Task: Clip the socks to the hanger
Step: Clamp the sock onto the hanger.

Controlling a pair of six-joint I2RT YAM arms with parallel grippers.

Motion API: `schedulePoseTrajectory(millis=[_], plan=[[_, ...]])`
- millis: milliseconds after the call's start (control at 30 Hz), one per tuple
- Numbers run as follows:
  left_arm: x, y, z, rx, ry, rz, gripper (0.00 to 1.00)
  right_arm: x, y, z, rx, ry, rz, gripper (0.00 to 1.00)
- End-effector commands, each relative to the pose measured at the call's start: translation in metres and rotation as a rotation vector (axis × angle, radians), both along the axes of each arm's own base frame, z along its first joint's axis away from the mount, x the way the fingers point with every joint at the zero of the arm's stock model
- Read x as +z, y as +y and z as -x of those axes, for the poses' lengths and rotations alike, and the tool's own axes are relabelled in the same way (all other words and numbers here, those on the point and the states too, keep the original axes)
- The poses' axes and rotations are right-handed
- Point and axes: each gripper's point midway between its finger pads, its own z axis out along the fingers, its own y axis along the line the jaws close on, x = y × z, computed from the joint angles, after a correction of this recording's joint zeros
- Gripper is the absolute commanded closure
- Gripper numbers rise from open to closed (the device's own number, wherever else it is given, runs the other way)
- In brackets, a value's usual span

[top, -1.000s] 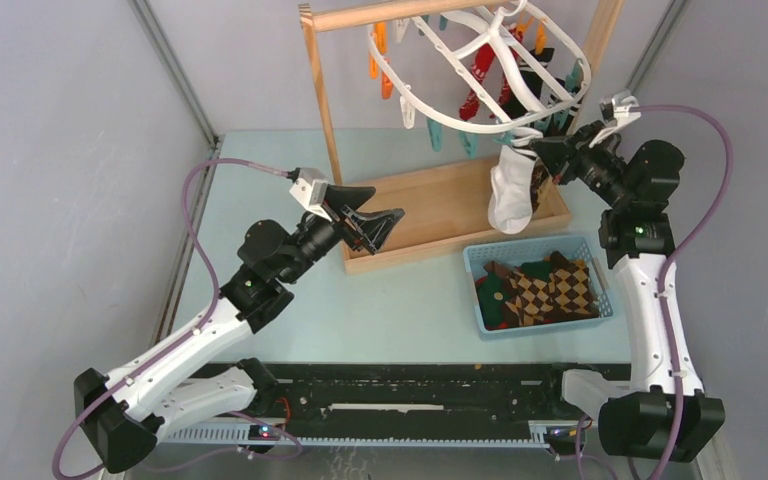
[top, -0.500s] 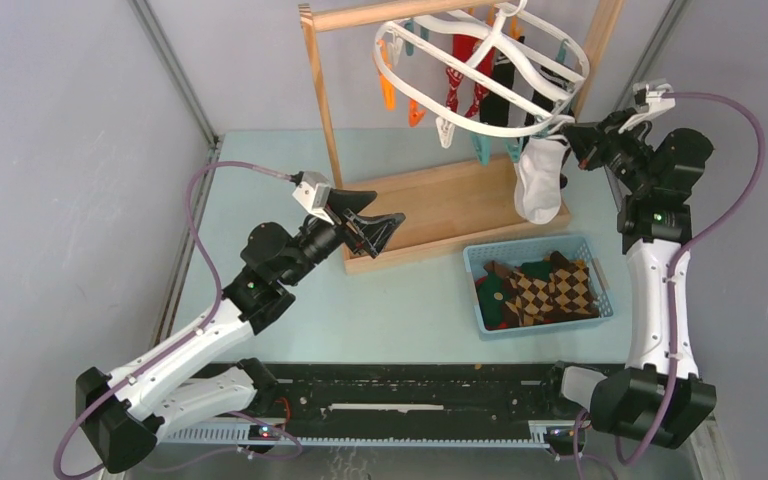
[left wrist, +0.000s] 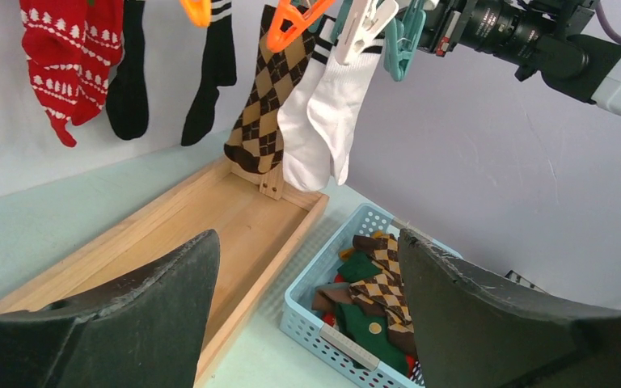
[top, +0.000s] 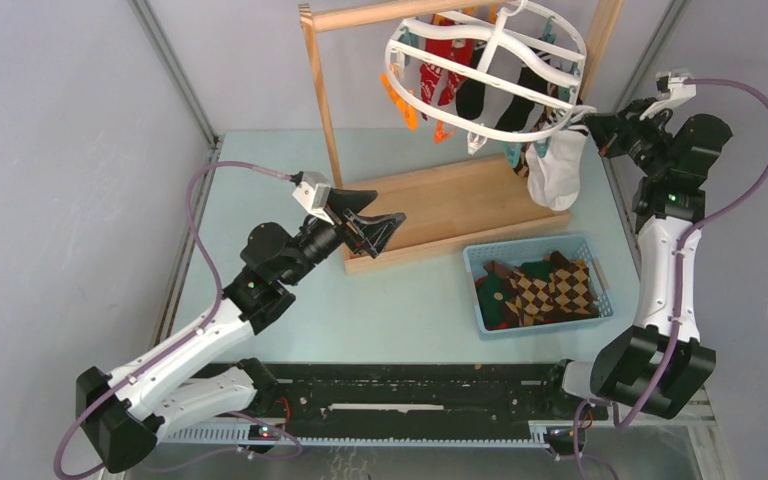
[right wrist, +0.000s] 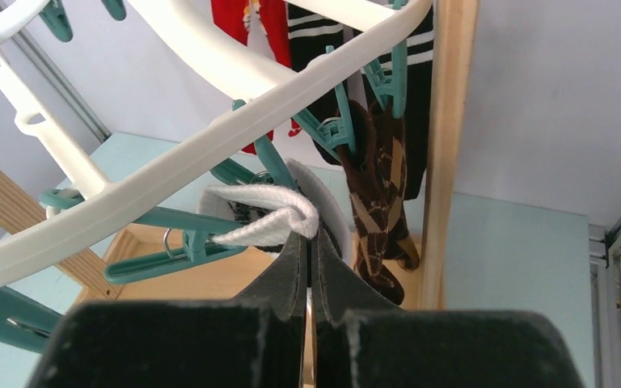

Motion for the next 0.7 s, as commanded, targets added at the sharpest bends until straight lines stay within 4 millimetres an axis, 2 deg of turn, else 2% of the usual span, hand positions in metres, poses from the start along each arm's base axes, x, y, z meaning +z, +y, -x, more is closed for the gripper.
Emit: schedulePoseTrajectory(millis=[0,500,667], plan=[[0.005,-0.003,0.004,-0.022,-0.039,0.012,0.15,0.031,-0.005,-0.003,0.008,-0.083,0.018,1.00],[0.007,-0.011,0.001,-0.044,-0.034,0.014,0.15,0.032,-0.018,-0.006,0.008,-0.081,0.011,0.95],[0.007,-0.014,0.001,-0.056,-0.035,0.013,0.15,0.026,-0.010,0.000,0.067,-0.059,0.012,0.90]])
